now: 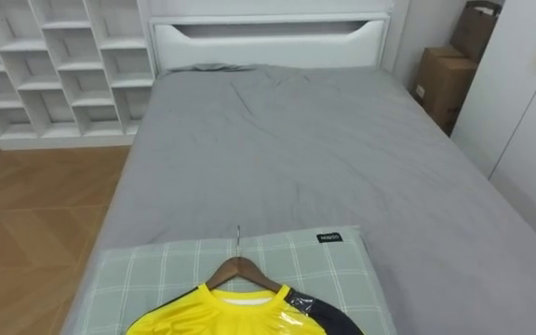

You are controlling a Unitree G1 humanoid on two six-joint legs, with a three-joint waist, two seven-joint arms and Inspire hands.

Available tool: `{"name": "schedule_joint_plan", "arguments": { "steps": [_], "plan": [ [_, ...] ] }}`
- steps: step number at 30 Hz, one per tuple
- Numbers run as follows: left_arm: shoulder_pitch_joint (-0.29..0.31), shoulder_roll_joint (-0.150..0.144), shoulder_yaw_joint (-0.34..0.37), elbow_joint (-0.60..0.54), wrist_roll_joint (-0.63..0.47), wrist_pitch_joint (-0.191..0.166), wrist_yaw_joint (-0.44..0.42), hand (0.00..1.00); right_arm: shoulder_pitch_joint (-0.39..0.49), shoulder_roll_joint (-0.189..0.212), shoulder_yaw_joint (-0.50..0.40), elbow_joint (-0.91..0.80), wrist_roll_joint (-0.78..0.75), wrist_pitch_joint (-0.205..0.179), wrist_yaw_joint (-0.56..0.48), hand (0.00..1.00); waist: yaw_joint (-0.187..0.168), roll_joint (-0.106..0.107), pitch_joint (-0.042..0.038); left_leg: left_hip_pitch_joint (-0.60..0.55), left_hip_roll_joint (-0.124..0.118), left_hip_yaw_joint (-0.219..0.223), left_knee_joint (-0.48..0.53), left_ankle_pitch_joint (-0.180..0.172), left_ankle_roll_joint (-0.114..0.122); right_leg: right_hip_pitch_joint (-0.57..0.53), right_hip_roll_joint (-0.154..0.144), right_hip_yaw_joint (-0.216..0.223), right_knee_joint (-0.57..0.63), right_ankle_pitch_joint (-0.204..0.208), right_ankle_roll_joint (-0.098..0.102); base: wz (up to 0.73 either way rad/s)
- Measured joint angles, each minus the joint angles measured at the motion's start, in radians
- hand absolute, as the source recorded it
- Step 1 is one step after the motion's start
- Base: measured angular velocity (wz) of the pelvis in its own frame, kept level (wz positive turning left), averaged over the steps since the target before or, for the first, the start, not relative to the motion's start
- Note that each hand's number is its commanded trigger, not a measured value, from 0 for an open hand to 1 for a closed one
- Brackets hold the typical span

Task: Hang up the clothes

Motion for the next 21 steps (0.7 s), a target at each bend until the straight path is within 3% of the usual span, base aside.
{"name": "schedule_joint_plan", "arguments": {
  "steps": [8, 14, 21],
  "plan": [
    [0.005, 0.012, 0.089, -0.086, 0.029, -0.018, 0.168, 0.0, 0.004, -0.003, -0.029, -0.001, -0.028, -0.005, -0.029, 0.0, -0.002, 0.01, 0.0001, 0.018, 0.004, -0.004, 0.001, 0.0, 0.0, 0.018, 0.0, 0.002, 0.001, 0.0, 0.0, 0.0],
    [-0.003, 0.023, 0.098, -0.132, 0.16, -0.047, 0.289, 0.0, 0.001, -0.008, -0.031, 0.002, -0.041, -0.014, -0.031, 0.0, -0.006, 0.02, 0.0027, 0.016, 0.0, -0.007, 0.001, 0.0, 0.0, 0.014, 0.0, 0.003, 0.001, 0.0, 0.0, 0.0],
    [-0.048, 0.047, 0.089, -0.321, 0.451, -0.07, 0.409, 0.0, -0.002, -0.02, -0.042, -0.006, -0.079, -0.018, -0.031, 0.0, -0.013, 0.039, 0.0014, 0.009, -0.007, -0.025, 0.004, 0.0, 0.0, 0.016, -0.003, -0.013, -0.003, -0.001, 0.0, 0.06]
  ]
}}
